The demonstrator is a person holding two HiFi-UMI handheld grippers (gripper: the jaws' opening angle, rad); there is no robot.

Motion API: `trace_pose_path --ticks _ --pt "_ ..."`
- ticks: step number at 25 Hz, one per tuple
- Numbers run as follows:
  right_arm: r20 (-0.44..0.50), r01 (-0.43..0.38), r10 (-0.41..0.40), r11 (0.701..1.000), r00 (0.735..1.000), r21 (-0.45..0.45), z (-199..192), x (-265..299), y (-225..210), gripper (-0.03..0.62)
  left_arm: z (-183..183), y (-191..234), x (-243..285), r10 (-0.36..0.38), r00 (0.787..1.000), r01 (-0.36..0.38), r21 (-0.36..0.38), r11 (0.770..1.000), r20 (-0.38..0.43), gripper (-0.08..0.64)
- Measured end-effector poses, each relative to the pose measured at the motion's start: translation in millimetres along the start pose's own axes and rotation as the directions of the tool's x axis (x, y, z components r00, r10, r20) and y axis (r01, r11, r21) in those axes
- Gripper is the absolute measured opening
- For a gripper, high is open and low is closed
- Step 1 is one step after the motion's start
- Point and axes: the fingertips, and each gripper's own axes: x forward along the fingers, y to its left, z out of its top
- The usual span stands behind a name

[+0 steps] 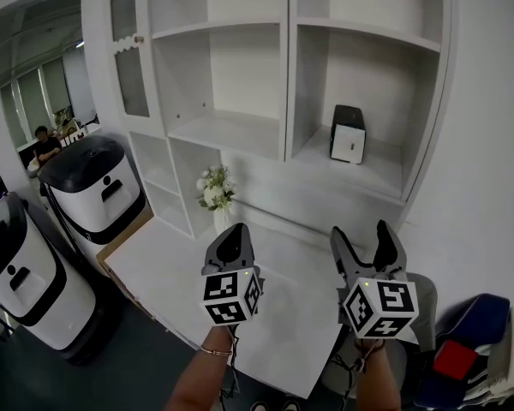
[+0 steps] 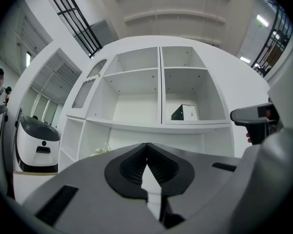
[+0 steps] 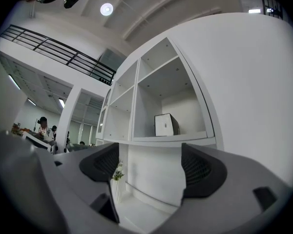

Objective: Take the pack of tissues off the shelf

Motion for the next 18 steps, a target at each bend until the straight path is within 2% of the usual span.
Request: trace_pose_path --ticks 9,18 --pt "0.053 0.017 -0.014 0.999 0.998 -0.044 58.0 54.4 3.5 0.400 33.0 14.2 28.6 -0.018 0.999 0.017 0.024 1.000 0.051 0.015" --pt "0.045 0.077 -0.072 0.991 0.996 -0.108 87.0 98.6 -13.7 0.411 57.9 33.5 63.4 -0.022 0.996 0.018 0.043 0.999 0.082 0.015"
